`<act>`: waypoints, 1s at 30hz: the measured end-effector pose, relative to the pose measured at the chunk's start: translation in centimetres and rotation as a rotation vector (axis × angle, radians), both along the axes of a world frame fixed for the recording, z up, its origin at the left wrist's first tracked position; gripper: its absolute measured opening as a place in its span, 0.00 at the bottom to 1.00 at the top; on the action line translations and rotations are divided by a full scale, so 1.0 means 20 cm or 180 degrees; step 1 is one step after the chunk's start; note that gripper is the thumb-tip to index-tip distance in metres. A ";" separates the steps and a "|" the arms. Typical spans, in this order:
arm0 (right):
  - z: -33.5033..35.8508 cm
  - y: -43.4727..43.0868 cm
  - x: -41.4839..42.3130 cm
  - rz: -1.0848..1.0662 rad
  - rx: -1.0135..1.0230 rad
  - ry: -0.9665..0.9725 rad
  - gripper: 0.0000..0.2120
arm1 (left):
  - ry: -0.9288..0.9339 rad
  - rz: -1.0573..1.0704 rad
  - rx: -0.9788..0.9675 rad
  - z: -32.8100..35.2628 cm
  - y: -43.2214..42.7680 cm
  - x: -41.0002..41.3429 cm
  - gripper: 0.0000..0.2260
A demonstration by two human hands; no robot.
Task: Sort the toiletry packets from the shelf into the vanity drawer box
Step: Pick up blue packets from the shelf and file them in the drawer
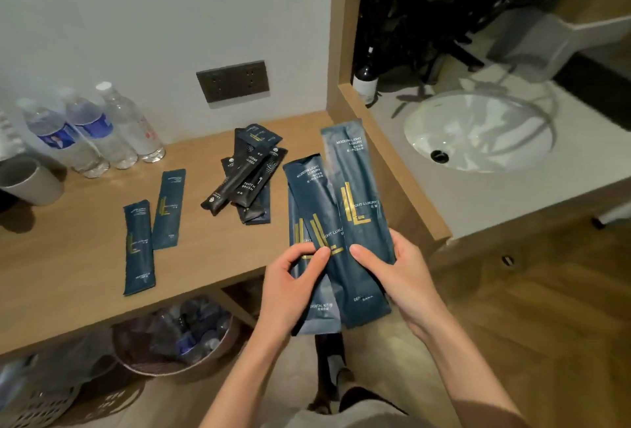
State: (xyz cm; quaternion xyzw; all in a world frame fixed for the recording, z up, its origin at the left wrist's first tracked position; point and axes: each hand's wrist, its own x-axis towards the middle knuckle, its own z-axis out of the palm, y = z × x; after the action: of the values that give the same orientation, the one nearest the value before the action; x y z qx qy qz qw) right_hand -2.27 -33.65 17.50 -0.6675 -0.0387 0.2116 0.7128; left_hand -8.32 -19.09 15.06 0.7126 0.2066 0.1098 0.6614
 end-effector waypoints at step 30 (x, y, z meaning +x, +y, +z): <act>0.16 -2.45 0.30 -0.1944 -0.0468 -0.0239 0.11 | -0.0406 -0.2173 0.0193 0.16 -2.34 0.83 0.09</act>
State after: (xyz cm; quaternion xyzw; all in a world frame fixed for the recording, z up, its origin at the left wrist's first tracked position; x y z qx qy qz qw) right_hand 3.76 -82.57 20.71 -0.7054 0.1527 -0.0348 0.6913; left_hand 8.28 -65.93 18.31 0.7517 -0.0888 -0.0673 0.6501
